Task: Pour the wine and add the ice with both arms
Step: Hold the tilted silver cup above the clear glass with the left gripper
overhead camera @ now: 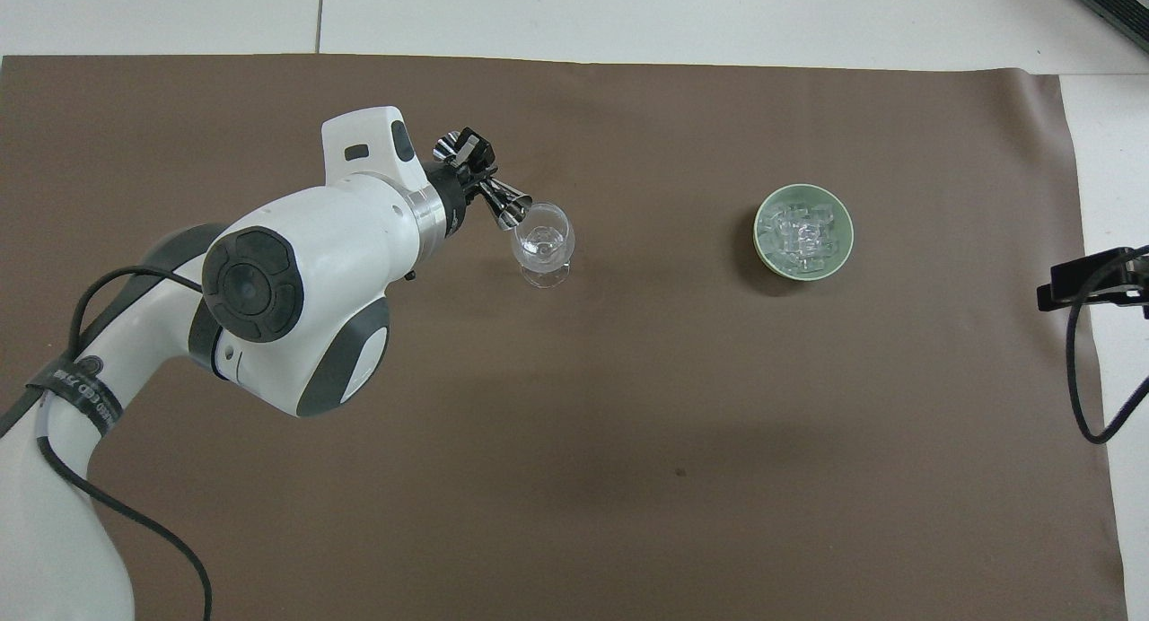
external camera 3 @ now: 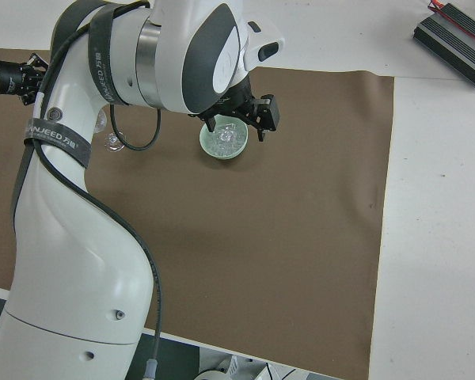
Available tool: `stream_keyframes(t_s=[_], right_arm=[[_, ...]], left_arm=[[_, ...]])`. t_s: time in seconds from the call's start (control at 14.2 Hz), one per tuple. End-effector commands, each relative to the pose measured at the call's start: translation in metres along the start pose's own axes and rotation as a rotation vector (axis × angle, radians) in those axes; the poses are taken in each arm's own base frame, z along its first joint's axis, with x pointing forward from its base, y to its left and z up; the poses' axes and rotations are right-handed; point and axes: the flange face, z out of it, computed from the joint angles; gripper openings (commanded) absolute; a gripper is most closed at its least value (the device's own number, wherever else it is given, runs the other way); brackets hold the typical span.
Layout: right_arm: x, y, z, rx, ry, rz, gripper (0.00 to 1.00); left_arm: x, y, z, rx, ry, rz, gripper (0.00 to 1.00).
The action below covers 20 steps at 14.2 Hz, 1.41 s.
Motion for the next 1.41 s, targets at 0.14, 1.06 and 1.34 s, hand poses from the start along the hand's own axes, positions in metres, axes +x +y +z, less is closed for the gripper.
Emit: stream_keyframes(t_s=[0.14, 1.06, 1.34], right_arm=[[-0.001, 0.001, -0.001, 0.002, 0.015, -0.021, 1.00], [0.000, 0.002, -0.001, 0.003, 0.014, -0.019, 1.00], [0.000, 0.001, -0.001, 0.003, 0.014, -0.021, 1.00]], left_arm=[[0.004, 0.008, -0.005, 0.014, 0.022, 0.010, 0.00], [-0.009, 0.014, -0.006, 0.001, 0.072, -0.009, 0.00], [-0.009, 0.014, -0.005, 0.003, 0.075, -0.005, 0.00]])
